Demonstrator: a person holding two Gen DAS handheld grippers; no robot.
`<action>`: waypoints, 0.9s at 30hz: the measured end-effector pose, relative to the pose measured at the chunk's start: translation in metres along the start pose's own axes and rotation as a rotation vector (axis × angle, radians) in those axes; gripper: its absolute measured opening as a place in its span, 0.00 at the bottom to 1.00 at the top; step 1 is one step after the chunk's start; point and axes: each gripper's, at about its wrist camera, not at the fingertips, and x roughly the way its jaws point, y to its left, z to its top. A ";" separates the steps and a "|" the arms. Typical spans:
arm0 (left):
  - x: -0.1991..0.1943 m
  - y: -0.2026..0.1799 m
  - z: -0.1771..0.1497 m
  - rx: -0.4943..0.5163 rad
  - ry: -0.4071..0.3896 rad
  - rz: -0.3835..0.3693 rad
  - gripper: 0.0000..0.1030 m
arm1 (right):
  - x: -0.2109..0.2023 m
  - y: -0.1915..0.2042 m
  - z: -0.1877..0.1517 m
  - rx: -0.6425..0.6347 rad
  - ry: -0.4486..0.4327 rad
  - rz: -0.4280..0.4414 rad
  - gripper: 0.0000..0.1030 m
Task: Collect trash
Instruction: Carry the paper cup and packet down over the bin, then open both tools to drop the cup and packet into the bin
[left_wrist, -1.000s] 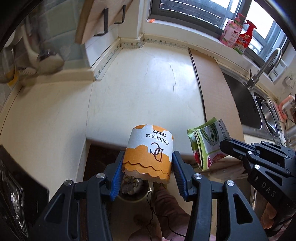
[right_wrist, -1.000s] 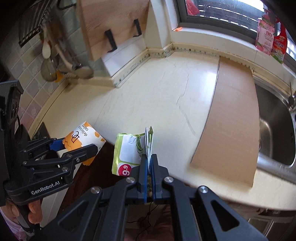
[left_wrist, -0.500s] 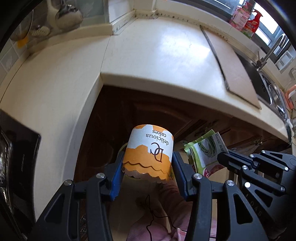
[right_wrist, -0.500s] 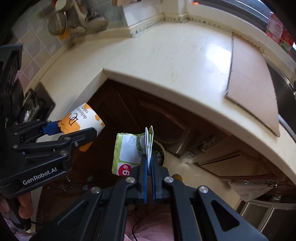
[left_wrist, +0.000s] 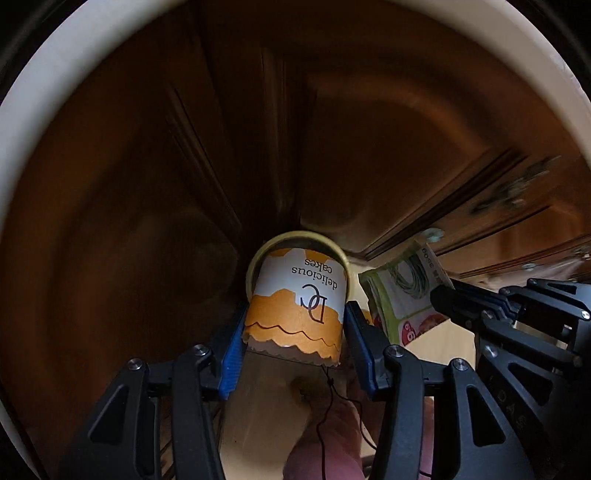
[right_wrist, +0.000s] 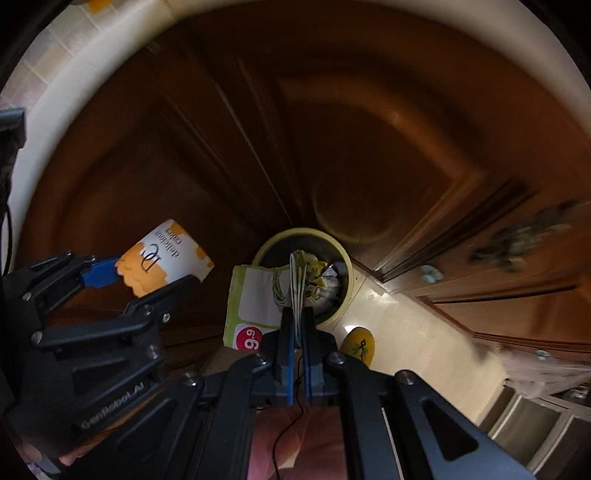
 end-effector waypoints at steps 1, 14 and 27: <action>0.016 0.002 0.000 -0.004 0.007 -0.001 0.47 | 0.017 -0.004 0.000 0.012 0.012 0.004 0.03; 0.158 0.019 0.015 -0.007 0.064 0.012 0.57 | 0.186 -0.052 0.005 0.077 0.114 0.069 0.07; 0.183 0.021 0.011 0.000 0.107 0.086 0.83 | 0.207 -0.061 0.001 0.067 0.120 0.046 0.31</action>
